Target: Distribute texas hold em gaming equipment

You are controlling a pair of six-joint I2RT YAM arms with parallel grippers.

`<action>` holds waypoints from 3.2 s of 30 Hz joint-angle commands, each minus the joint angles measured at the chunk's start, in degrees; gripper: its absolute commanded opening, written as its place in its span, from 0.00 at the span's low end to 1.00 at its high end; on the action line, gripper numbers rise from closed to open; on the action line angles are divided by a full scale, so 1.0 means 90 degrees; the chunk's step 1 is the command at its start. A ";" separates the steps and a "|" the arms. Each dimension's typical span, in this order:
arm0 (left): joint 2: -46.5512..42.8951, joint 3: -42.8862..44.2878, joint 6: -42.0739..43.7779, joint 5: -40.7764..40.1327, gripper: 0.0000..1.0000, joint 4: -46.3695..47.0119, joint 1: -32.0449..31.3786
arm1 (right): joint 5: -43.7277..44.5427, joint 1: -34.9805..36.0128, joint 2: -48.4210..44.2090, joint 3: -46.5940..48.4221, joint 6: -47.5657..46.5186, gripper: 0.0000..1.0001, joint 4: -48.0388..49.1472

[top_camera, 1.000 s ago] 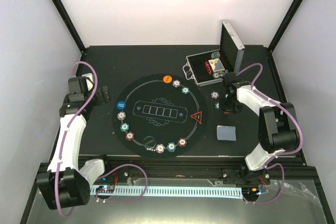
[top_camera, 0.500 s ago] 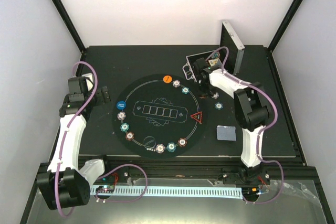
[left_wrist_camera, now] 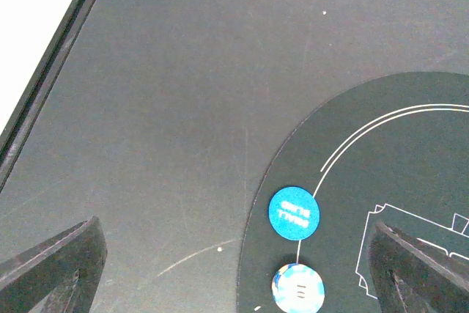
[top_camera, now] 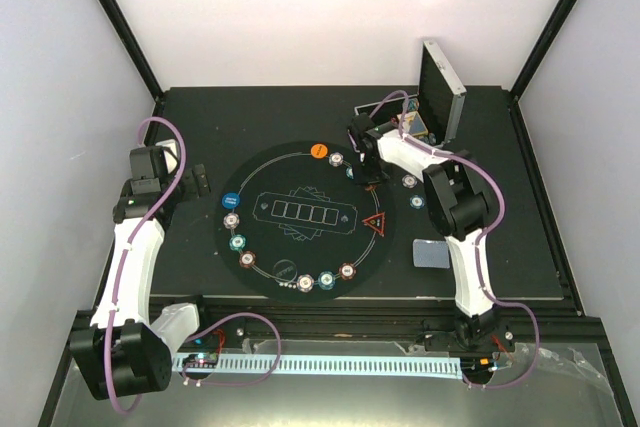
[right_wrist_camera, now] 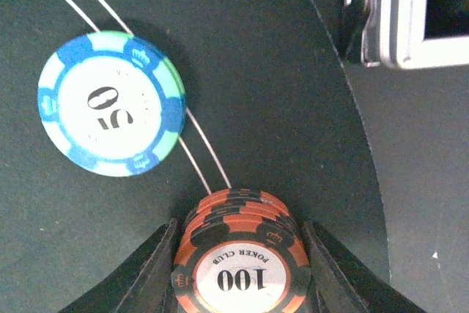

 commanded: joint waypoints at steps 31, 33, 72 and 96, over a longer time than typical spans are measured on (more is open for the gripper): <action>-0.0345 0.0123 0.0027 -0.0056 0.99 -0.0009 -0.0026 | 0.0026 0.0009 -0.1441 -0.0016 -0.0439 0.87 -0.0104; -0.0601 0.0089 0.0002 0.0048 0.99 0.0116 -0.0036 | -0.0011 0.0011 -0.1998 -0.0321 -0.0478 0.91 -0.0166; 0.0172 0.0875 0.0196 0.0636 0.99 0.1558 -0.1203 | -0.1449 -0.0690 -0.8503 -0.7677 0.6056 1.00 0.1254; 0.0221 0.0846 0.0237 0.0540 0.99 0.1550 -0.1199 | -0.0321 -0.0706 -0.6927 -0.7303 0.5624 1.00 0.1752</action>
